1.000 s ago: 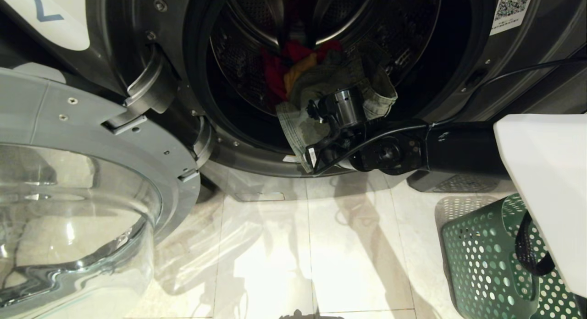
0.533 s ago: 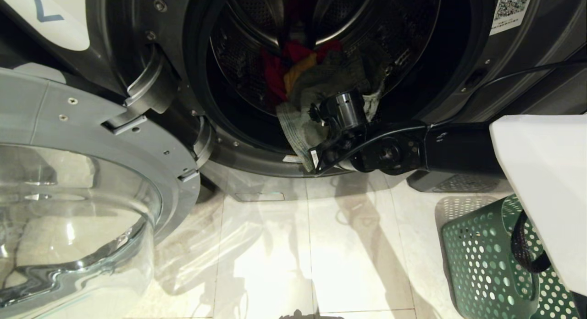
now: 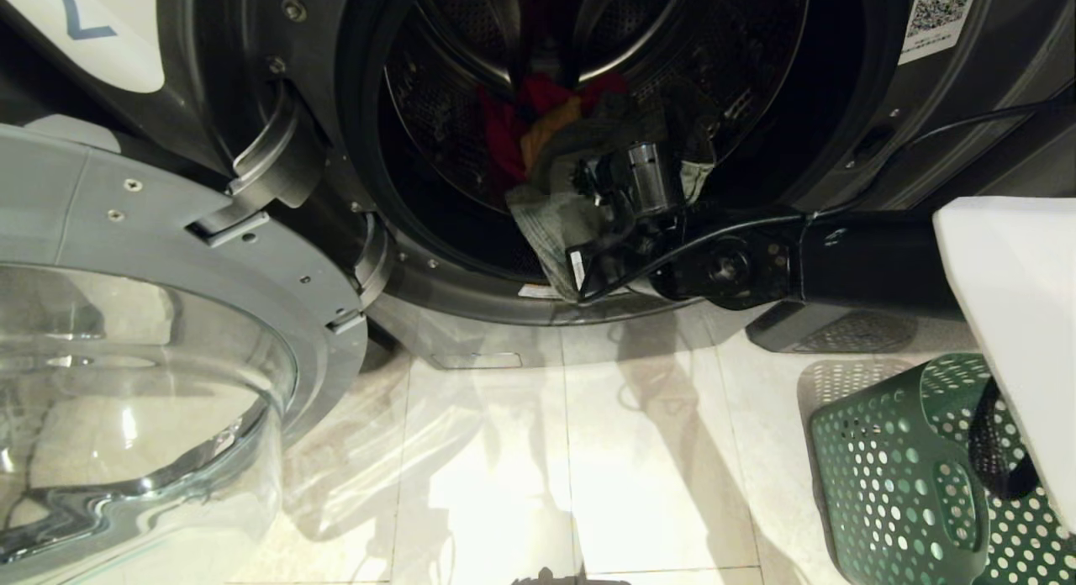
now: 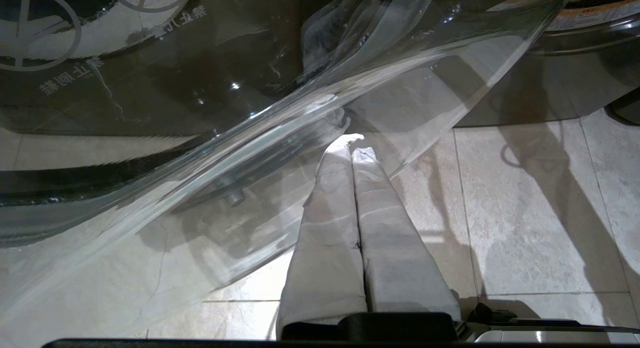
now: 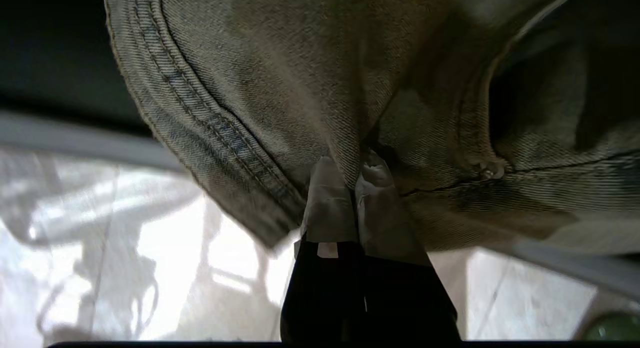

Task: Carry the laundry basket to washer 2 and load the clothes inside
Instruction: Place the clothes into the washing machine

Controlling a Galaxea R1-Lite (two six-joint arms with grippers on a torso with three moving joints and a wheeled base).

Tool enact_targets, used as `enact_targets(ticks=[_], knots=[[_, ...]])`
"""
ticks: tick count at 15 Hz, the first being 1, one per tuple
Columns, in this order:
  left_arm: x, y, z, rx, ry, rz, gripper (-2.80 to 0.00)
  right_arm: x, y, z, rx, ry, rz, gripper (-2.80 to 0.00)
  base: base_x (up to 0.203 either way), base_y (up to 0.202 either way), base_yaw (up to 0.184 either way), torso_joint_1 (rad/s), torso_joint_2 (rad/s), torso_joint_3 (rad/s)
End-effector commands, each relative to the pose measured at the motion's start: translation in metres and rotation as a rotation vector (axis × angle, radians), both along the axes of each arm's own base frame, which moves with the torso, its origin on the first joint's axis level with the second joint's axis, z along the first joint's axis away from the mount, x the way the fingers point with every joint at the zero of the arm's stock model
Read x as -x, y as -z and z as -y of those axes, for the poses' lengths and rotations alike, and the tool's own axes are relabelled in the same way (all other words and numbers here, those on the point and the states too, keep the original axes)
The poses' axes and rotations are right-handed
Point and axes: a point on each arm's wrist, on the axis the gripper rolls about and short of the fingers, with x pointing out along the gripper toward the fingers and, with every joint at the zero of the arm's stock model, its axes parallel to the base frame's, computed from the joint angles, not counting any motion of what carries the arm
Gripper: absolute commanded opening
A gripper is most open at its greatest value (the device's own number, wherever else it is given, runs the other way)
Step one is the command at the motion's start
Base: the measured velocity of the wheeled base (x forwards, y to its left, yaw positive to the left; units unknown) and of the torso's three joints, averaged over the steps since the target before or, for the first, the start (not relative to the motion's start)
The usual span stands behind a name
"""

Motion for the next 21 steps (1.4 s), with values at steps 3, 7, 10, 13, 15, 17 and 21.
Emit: enact_targets(ticks=[3, 7, 10, 13, 15, 17, 21], knots=[[-0.003, 0.011, 0.000, 0.000, 0.000, -0.041, -2.80, 0.003, -0.050, 0.004, -0.156, 0.049, 0.308, -2.80, 0.000, 0.000, 0.000, 0.000, 0.00, 0.000], [-0.003, 0.011, 0.000, 0.000, 0.000, -0.041, -2.80, 0.003, -0.078, 0.008, -0.176, 0.080, 0.636, -2.80, 0.000, 0.000, 0.000, 0.000, 0.00, 0.000], [-0.003, 0.011, 0.000, 0.000, 0.000, -0.041, -2.80, 0.002, -0.086, 0.014, -0.143, 0.113, 0.777, -2.80, 0.000, 0.000, 0.000, 0.000, 0.00, 0.000], [-0.003, 0.011, 0.000, 0.000, 0.000, -0.041, -2.80, 0.006, -0.093, 0.017, -0.187, 0.104, 0.909, 0.00, 0.000, 0.000, 0.000, 0.000, 0.00, 0.000], [-0.003, 0.011, 0.000, 0.000, 0.000, -0.041, -2.80, 0.000, -0.078, 0.009, -0.141, 0.104, 0.870, 0.00, 0.000, 0.000, 0.000, 0.000, 0.00, 0.000], [-0.003, 0.011, 0.000, 0.000, 0.000, -0.041, -2.80, -0.012, -0.055, 0.002, -0.136, 0.101, 0.674, 0.00, 0.000, 0.000, 0.000, 0.000, 0.00, 0.000], [-0.003, 0.011, 0.000, 0.000, 0.000, -0.041, -2.80, -0.004, -0.062, 0.008, -0.185, 0.148, 0.548, 0.00, 0.000, 0.000, 0.000, 0.000, 0.00, 0.000]])
